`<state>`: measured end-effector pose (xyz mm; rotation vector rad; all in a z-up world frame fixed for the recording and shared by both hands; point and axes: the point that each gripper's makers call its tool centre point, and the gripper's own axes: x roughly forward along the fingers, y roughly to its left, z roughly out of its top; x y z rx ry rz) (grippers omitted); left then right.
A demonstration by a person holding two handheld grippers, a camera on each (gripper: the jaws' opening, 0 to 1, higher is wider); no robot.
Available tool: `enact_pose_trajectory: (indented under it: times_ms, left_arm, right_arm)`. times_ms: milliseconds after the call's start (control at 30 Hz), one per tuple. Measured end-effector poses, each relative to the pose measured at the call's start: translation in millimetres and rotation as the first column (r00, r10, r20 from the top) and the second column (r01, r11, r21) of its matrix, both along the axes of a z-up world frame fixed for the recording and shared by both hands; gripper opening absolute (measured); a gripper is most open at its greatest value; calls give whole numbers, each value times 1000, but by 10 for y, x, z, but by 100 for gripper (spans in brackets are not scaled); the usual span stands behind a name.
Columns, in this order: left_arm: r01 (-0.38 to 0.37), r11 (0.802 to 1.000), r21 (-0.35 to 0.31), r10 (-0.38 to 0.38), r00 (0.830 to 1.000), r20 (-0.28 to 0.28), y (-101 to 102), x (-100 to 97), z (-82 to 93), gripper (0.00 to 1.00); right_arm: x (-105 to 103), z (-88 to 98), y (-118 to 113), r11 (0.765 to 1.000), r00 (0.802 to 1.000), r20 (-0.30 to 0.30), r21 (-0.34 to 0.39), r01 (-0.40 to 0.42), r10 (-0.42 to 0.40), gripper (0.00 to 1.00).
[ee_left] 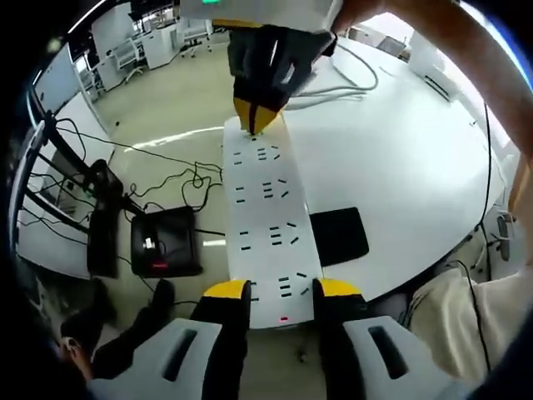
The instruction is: Pick up the power strip scattered on the table, fix it on the side mounting bracket of the table, and press the switch
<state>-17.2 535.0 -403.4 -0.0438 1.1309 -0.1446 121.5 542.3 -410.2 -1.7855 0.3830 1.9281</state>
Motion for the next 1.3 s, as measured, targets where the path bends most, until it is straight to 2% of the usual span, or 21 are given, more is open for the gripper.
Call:
enact_pose_trajectory:
  times_ms: [300,433,600,767,1000,1067,1100,1300]
  left_arm:
    - [0,1000,-2,0,1000,8,-7,-10,0,35]
    - [3,1000,-3,-3,1000,17,-18,-13,4,35]
    - [-3,1000,-2,3,1000,4,-37,-7,5,35]
    - [-3,1000,-1,3,1000,-15,-30,-2,-12,35]
    - [-8,1000,-4,8,1000,-4,-28,-4,-17,35]
    - [-8,1000,-3,8,1000,1,-33,-5,-16,35]
    - [-14,1000,-4,14,1000,4,-34,-3,-16,35]
    - [-23,1000,-8,23,1000,13,-80,-13,1,34]
  right_arm:
    - [-35,24,-9,1000,999,40,-10,-25,25,0]
    - [-15,30,-7,1000,999,43,-3,-1,1,0]
    - [-25,90,10,999,999,11,30,36,-36,0]
    - [77,64,-55,997,996,49,32,68,-69,0]
    - [-7,145,-23,985,990,-41,102,142,-138,0]
    - [-16,186,3,979,988,-44,135,150,-145,0]
    - [-37,205,-63,977,988,-43,149,150,-145,0]
    - [-110,276,-70,942,967,-126,230,244,-220,0]
